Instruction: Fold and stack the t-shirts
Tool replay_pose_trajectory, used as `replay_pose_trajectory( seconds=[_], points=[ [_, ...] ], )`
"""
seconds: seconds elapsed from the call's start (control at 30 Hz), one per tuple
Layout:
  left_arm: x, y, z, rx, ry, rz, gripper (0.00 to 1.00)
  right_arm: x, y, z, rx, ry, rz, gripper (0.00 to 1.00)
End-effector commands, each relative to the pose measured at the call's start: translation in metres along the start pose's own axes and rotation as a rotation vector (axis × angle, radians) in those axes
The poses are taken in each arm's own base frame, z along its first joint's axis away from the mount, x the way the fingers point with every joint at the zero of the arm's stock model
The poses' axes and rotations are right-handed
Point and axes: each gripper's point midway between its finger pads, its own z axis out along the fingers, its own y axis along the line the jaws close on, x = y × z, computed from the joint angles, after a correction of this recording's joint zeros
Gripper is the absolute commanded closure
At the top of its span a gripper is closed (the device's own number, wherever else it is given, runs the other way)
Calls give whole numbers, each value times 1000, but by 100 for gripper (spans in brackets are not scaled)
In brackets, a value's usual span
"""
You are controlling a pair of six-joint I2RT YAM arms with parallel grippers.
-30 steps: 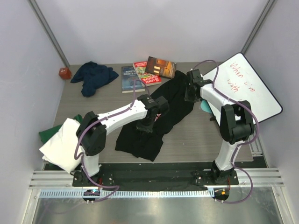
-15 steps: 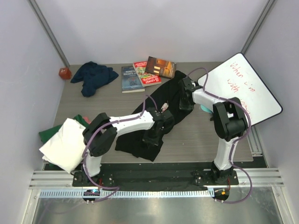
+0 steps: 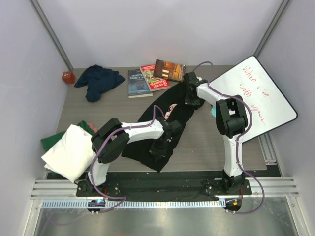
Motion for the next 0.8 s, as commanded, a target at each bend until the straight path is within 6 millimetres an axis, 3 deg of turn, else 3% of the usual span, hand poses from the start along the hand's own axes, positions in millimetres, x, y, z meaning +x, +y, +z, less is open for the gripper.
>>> replay_pose_trajectory(
  seconds=[0.0, 0.17, 0.33, 0.47, 0.57, 0.7, 0.77],
  points=[
    [12, -8, 7, 54, 31, 50, 100, -15, -12, 26, 56, 15, 7, 99],
    [8, -21, 8, 99, 31, 60, 100, -29, -25, 45, 73, 36, 11, 99],
    [8, -35, 10, 120, 43, 71, 100, -28, -26, 40, 44, 46, 12, 99],
    [9, -48, 7, 148, 31, 72, 100, -31, -27, 32, 38, 28, 9, 97],
    [6, -63, 4, 180, 15, 67, 100, -32, -27, 25, 27, 24, -1, 90],
    [6, -85, 0, 206, -7, 78, 100, -29, -33, 6, 29, 24, -14, 82],
    [11, -96, -3, 209, -13, 101, 100, -35, -34, -14, 18, -4, -7, 80]
  ],
)
